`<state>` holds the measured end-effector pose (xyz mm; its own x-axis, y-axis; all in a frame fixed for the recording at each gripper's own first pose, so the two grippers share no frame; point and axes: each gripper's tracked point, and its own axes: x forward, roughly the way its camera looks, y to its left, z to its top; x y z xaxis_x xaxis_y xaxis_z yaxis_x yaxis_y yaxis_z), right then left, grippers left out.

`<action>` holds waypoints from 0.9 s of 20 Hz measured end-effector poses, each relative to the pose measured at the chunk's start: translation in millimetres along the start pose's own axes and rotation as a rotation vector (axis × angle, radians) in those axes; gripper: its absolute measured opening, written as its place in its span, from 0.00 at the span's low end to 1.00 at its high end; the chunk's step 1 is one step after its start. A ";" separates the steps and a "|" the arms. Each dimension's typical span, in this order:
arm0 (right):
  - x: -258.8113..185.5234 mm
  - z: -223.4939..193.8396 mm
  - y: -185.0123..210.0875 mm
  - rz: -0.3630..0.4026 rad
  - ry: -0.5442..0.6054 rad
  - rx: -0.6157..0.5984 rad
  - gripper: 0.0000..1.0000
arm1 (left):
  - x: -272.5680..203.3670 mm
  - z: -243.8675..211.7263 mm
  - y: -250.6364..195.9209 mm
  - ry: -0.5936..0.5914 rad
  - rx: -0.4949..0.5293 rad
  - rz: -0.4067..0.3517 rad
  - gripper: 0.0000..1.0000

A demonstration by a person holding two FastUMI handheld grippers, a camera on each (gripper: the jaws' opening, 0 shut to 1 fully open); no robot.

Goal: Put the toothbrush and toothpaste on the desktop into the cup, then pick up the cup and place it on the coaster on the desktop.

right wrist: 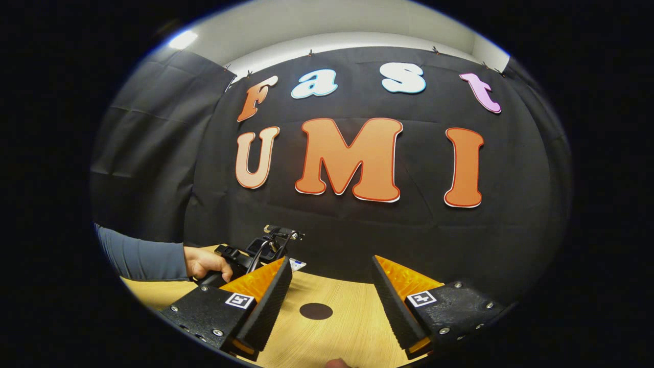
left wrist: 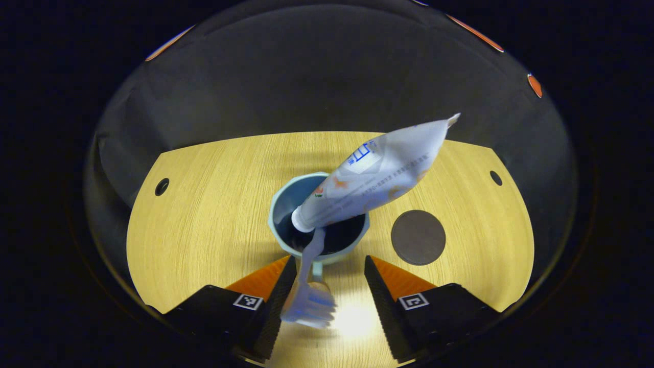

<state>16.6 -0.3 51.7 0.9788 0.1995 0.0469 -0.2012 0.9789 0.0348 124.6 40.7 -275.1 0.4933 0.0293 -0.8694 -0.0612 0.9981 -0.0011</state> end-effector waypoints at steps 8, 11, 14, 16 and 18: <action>-10.7 -16.4 -1.2 -0.007 0.012 0.015 0.95 | -0.3 -11.0 1.2 -0.002 -0.039 0.008 0.19; -14.3 -24.0 -8.9 -0.030 0.028 0.011 0.96 | -0.2 -10.9 -0.3 -0.011 -0.046 0.005 0.16; -16.7 -28.2 -14.1 -0.041 0.031 0.034 0.96 | -0.2 -7.6 -1.7 -0.032 -0.033 0.005 0.12; -17.5 -32.8 -16.9 -0.047 0.039 0.055 0.96 | -2.3 -4.7 -0.3 -0.050 -0.020 0.004 0.12; -18.2 -34.5 -22.2 -0.061 0.042 0.063 0.96 | -3.0 -1.8 -2.4 -0.068 -0.006 -0.016 0.12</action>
<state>4.6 -24.2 15.6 0.9898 0.1423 0.0008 -0.1416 0.9850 0.0990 121.7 38.1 -273.3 0.5518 0.0172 -0.8338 -0.0583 0.9981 -0.0180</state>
